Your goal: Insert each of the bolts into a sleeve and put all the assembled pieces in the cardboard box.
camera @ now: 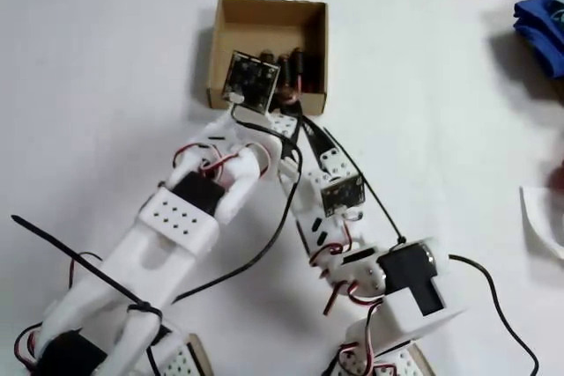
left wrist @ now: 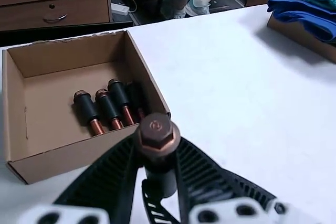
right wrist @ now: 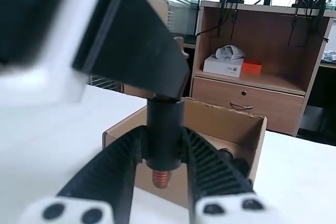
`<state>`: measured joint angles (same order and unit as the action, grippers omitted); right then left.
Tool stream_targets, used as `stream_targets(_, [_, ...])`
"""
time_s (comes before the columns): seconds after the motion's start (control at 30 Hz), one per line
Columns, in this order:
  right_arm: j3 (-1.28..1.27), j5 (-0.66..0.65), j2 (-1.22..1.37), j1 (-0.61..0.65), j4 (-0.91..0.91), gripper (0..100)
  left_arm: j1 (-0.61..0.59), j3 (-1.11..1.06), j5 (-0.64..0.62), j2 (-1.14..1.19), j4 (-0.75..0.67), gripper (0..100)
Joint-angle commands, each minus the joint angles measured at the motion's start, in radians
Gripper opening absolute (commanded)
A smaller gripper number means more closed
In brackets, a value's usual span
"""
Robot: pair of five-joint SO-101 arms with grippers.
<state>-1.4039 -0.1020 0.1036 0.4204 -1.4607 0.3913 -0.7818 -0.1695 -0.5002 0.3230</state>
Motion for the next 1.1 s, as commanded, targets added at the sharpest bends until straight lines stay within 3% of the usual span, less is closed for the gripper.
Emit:
stream_targets(0.0, [0.029,-0.003,-0.004,-0.015,0.001,2.0,0.006,0.004,0.006,-0.003,0.037,3])
stream_targets(0.3, [0.029,-0.003,-0.004,-0.012,0.001,2.0,0.000,0.004,0.006,-0.005,0.071,5])
stream_targets(0.53, [0.029,-0.003,-0.004,-0.012,0.001,2.0,0.000,0.004,0.006,-0.005,0.114,28])
stream_targets(0.87, [0.029,-0.003,-0.004,-0.012,0.001,2.0,-0.003,0.025,0.003,-0.015,0.100,28])
stream_targets(1.07, [0.035,-0.003,-0.007,-0.015,0.068,2.0,-0.087,0.214,0.002,-0.060,0.107,28])
